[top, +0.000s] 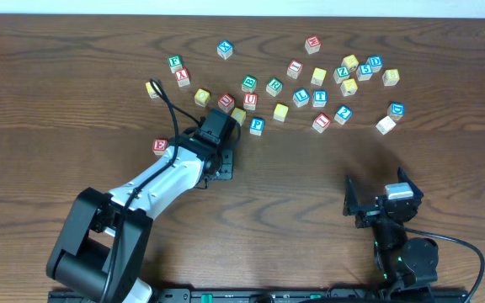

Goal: Spell out NEURIPS
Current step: 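Lower the N block onto the table and open the left gripper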

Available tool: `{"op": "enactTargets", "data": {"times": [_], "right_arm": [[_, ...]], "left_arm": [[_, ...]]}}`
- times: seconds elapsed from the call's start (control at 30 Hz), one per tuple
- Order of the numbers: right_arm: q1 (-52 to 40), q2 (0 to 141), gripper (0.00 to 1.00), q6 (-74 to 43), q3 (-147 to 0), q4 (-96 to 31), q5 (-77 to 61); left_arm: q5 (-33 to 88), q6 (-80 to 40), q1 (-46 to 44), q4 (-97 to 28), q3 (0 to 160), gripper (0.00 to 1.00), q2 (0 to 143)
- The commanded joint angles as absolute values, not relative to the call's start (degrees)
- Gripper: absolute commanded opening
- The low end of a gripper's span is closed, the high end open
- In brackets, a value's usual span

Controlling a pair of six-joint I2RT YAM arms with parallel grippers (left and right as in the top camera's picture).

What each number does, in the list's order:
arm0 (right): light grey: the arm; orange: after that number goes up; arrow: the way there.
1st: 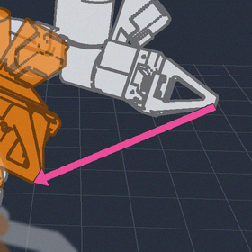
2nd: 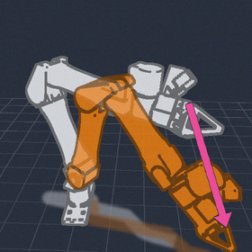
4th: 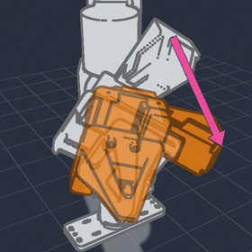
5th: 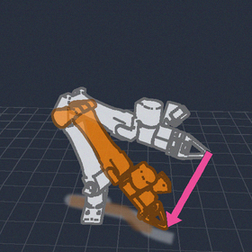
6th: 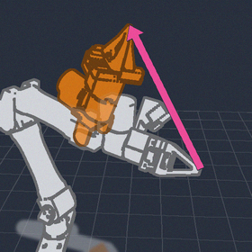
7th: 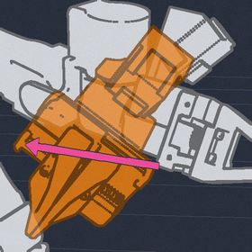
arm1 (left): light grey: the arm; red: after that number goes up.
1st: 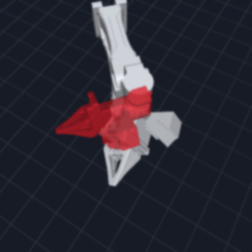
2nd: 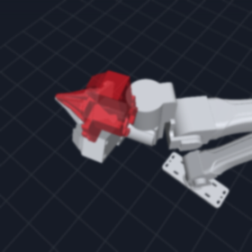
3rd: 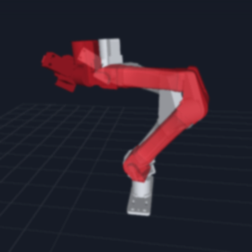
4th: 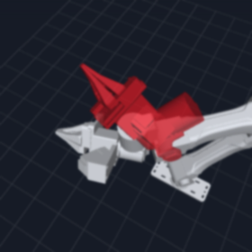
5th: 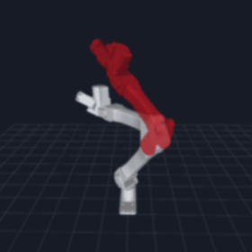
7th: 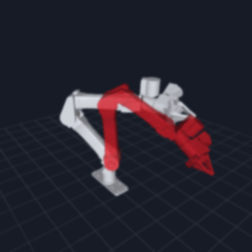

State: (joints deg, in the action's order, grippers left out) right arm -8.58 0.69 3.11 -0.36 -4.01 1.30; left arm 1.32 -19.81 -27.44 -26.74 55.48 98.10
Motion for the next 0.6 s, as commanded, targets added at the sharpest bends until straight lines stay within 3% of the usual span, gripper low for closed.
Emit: {"op": "enactTargets", "data": {"times": [0.0,0.5,0.57], "right_arm": [[-8.14,0.49,0.99,2.37,-0.32,-4.16,1.80],[-8.14,0.49,0.99,2.37,-0.32,-4.16,1.80],[-8.14,0.49,0.99,2.37,-0.32,-4.16,1.80]], "left_arm": [[0.82,-18.65,-27.46,-27.59,57.14,0.13,99.72],[0.89,-18.65,-27.46,-27.90,57.47,0.13,104.75],[0.89,-18.65,-27.46,-27.97,57.69,0.17,104.75]]}}
